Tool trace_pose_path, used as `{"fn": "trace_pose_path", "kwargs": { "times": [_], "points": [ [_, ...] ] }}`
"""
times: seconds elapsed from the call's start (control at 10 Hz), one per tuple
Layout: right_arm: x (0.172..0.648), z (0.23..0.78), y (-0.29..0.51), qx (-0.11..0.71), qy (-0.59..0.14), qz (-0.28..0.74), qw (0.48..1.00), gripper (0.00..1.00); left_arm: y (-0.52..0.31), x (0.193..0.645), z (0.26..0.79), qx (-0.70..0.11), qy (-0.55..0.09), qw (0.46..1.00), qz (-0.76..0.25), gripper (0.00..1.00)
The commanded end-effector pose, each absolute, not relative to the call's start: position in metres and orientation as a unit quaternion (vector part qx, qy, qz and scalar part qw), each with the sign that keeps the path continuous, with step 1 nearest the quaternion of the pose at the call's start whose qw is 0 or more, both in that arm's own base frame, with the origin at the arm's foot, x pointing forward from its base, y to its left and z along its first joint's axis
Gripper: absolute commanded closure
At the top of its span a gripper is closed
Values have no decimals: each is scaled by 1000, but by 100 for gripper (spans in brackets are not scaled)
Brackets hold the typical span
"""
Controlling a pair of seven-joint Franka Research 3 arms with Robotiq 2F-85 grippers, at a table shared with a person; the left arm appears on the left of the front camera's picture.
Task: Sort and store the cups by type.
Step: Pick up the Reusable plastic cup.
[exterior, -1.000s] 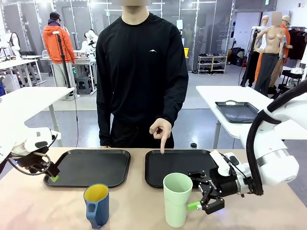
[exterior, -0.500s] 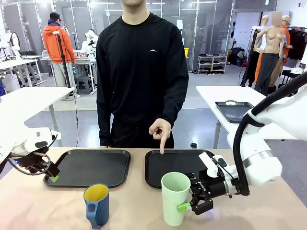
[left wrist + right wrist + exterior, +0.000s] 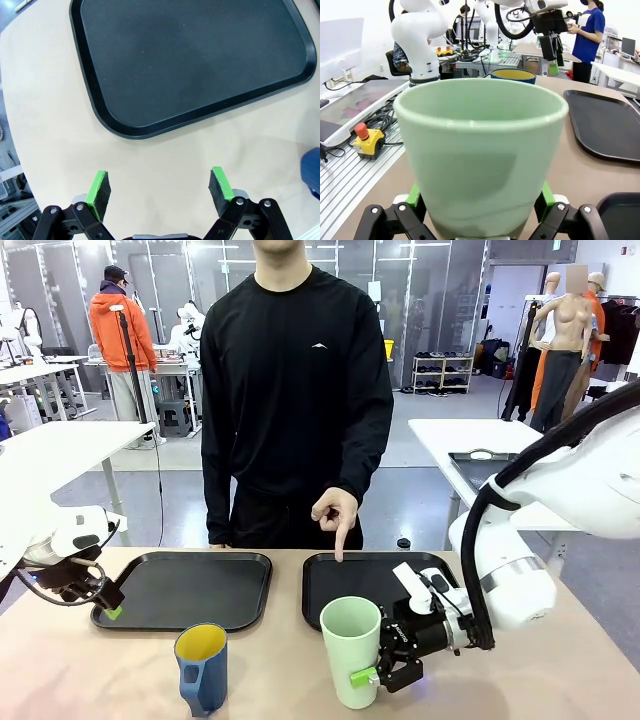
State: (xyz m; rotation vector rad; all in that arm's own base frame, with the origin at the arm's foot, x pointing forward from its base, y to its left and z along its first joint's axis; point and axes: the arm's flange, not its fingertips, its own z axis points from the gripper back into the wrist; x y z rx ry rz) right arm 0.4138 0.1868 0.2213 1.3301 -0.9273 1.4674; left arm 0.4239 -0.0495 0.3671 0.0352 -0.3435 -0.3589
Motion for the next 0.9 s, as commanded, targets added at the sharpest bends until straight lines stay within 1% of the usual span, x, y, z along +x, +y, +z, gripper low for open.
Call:
{"fn": "trace_pose_path", "kwargs": {
  "times": [0.0, 0.1, 0.2, 0.3, 0.4, 0.5, 0.6, 0.7, 0.8],
  "points": [
    [404, 188, 192, 547, -387, 599, 438, 0, -48, 423, 368, 20, -169, 969, -178, 0],
    [404, 187, 193, 546, -396, 600, 430, 16, -48, 423, 368, 20, -169, 969, -178, 0],
    [404, 187, 193, 551, -401, 596, 425, 17, -48, 423, 368, 20, -169, 969, -178, 0],
    [403, 187, 194, 549, -402, 598, 424, 33, -48, 423, 368, 20, -169, 969, -178, 0],
    [403, 188, 194, 547, -408, 595, 424, 21, -48, 423, 368, 20, -169, 969, -178, 0],
    [402, 189, 193, 547, -408, 597, 422, 49, -48, 423, 368, 20, -169, 969, -178, 0],
    [401, 190, 192, 546, -404, 602, 420, 38, -48, 423, 368, 20, -169, 969, -178, 0],
    [398, 194, 192, 543, -399, 611, 415, 66, -48, 423, 368, 20, -169, 969, -178, 0],
    [395, 201, 192, 541, -410, 609, 411, 54, -48, 423, 368, 20, -169, 969, -178, 0]
  ]
}}
